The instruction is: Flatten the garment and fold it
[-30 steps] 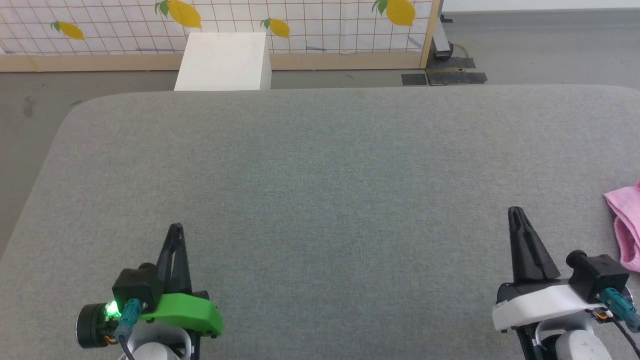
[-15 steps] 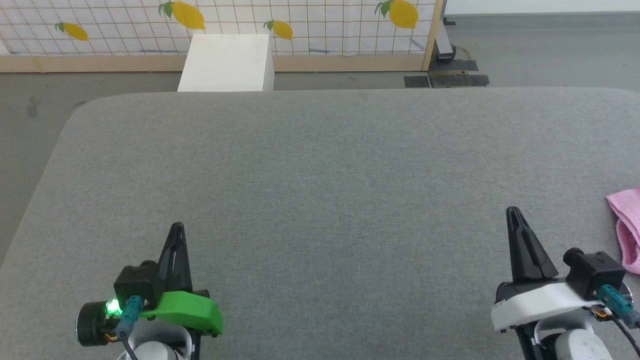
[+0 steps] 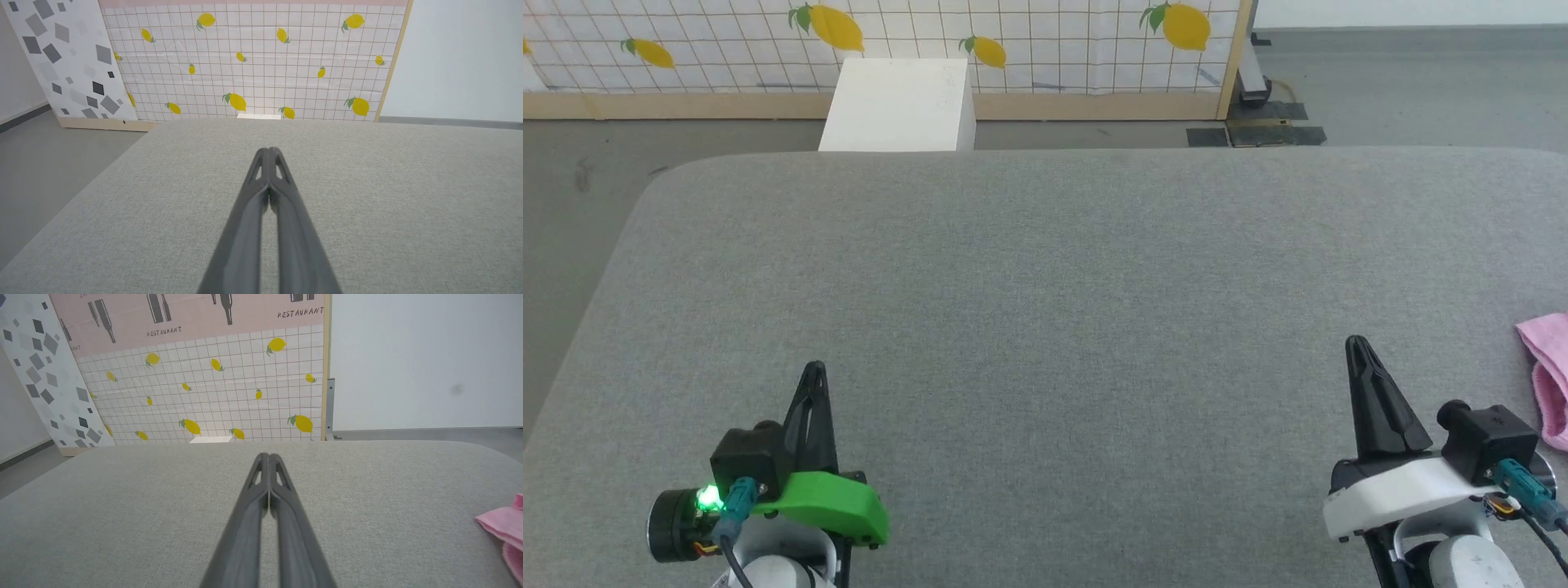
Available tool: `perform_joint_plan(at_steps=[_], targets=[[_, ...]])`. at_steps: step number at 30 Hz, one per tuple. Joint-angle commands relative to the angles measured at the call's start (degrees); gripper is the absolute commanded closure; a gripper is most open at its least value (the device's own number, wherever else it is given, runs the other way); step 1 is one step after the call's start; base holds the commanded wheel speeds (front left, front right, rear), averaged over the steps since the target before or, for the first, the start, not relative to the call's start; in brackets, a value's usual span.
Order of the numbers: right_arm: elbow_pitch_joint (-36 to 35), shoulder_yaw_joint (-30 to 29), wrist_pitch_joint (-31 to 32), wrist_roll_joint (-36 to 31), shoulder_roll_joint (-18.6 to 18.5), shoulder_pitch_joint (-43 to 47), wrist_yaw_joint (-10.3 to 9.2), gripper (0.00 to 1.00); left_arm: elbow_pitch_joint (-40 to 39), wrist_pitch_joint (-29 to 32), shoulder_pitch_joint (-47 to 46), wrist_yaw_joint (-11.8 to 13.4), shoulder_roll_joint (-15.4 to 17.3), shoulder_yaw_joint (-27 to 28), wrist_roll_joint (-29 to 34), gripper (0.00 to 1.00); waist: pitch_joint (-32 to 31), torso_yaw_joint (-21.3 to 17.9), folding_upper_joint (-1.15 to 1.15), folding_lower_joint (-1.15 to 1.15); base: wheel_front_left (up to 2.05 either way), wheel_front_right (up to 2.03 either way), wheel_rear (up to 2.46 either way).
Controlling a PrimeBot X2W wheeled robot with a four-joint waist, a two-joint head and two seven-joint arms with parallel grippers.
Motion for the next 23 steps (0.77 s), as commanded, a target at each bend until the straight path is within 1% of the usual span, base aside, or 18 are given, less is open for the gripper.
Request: perform_joint_plan(at_steps=[1,23], targets=[[-0.5,0.17,0.46,-0.55,0.01,0.64,-0.02,1.0,-0.34,0.29,0.63,-0.29,-0.21,0.24,0.74,1.0,-0.03,0.04,0.0,0.0,0.0,0.0,0.0],[-1.99,0.49,2.98,-2.37,0.02,1.08,-0.04,1.0,-1.8,2.82,1.1,-1.17,-0.86,1.0,2.45,1.0,-0.44,0.6,0.0,0.0,0.0,0.0,0.0]])
